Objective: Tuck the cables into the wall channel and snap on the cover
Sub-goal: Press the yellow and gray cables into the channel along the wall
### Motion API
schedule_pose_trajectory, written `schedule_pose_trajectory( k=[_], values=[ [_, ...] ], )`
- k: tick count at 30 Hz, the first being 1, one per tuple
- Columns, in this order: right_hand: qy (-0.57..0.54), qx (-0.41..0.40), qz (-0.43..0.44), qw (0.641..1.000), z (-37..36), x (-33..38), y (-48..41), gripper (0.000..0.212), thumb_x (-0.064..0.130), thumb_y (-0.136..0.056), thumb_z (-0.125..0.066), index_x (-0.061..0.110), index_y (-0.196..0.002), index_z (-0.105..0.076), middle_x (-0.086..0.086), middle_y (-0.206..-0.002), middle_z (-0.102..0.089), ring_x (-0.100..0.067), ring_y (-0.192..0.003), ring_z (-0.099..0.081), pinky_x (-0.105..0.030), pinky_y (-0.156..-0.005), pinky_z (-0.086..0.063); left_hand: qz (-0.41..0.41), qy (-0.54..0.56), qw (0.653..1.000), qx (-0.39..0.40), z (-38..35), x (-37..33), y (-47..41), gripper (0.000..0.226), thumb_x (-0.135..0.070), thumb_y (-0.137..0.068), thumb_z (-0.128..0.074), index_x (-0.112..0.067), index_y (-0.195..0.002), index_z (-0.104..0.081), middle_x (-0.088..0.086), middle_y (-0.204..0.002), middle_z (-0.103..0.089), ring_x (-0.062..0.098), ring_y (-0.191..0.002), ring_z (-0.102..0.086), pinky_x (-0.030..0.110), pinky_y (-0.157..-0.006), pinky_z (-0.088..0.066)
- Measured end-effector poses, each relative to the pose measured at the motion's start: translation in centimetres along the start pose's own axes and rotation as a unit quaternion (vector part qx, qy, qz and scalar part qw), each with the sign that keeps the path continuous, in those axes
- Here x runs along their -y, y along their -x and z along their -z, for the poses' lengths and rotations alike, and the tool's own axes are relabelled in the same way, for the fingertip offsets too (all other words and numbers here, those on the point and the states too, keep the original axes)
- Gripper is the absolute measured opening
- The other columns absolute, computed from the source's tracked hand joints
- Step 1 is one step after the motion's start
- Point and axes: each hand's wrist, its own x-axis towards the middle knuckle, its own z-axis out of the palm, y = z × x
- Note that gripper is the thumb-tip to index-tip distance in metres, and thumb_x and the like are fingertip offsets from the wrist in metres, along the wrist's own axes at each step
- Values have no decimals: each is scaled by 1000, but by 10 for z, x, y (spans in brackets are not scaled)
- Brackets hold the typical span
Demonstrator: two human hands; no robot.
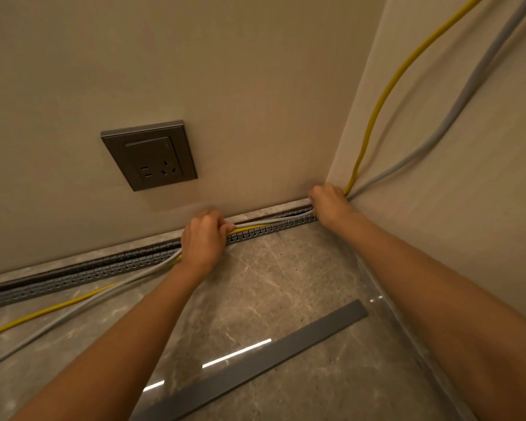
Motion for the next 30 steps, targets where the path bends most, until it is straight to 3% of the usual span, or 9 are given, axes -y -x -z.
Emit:
schedule_pose_trajectory(
  k=[3,7,12,16,19,24,25,28,30],
  values=[
    [10,-4,-19,1000,1,4,-1,34,-6,-96,-33,-4,-123,-53,-25,-129,-56,-38,-122,-51,-40,-103,-38,12,-3,1000,-5,0,-4,-7,33,-19,-80,-70,-16,-55,-49,18,-88,-66,35,-91,-58,39,-78,-47],
    [11,-6,-28,1000,3,8,-3,33,-7,-95,-36,-5,-123,-54,-25,-129,-57,-37,-123,-52,-39,-104,-40,43,9,999,26,3,-5,-10,39,-14,-79,-71,-17,-50,-44,16,-89,-63,35,-88,-60,39,-73,-49],
    [11,4,-30,999,5,11,-6,34,-7,-92,-43,-4,-126,-51,-24,-133,-52,-36,-126,-49,-38,-105,-40,-58,-48,996,57,3,-5,-9,2,-4,-83,-61,-5,-81,-61,17,-102,-59,35,-96,-55,42,-78,-47],
    [53,-14,8,998,-6,6,-7,36,-5,-90,-46,-5,-126,-55,-22,-132,-49,-36,-126,-45,-38,-107,-36,-169,-87,978,88,-1,-2,-12,13,5,-82,-57,-3,-90,-61,20,-99,-61,36,-94,-55,43,-78,-45],
    [22,-15,21,999,-8,2,-8,33,-5,-91,-44,-4,-122,-57,-22,-129,-51,-35,-123,-47,-38,-104,-37,-168,-107,976,90,-2,-5,-14,14,3,-85,-53,-3,-97,-55,19,-104,-60,34,-95,-53,41,-77,-43],
    [57,-74,119,988,-24,-7,-2,17,-20,-49,-61,-6,-56,-65,-22,-61,-66,-36,-62,-69,-35,-61,-60,-165,-202,962,84,-3,-9,-11,15,0,-89,-48,-4,-101,-55,17,-112,-56,36,-101,-54,44,-80,-46],
    [65,-97,129,985,-29,-9,-1,18,-21,-44,-63,-5,-52,-65,-21,-57,-65,-35,-58,-69,-37,-61,-61,-179,-220,955,82,-3,-7,-9,16,0,-89,-49,-4,-103,-56,17,-113,-55,36,-101,-54,44,-79,-46],
    [55,-44,138,988,-21,-8,8,21,-22,-68,-57,-17,-85,-68,-32,-93,-66,-42,-99,-64,-41,-102,-47,-213,-269,935,92,-3,-4,-5,20,-2,-88,-53,-4,-107,-57,15,-113,-55,36,-101,-54,42,-75,-47],
    [42,-34,116,992,-18,-13,8,26,-11,-81,-49,-19,-101,-64,-32,-111,-60,-41,-117,-53,-37,-112,-35,-248,-271,926,90,1,-7,0,13,1,-82,-60,2,-95,-64,20,-101,-59,38,-89,-59,41,-66,-49]
  ],
)
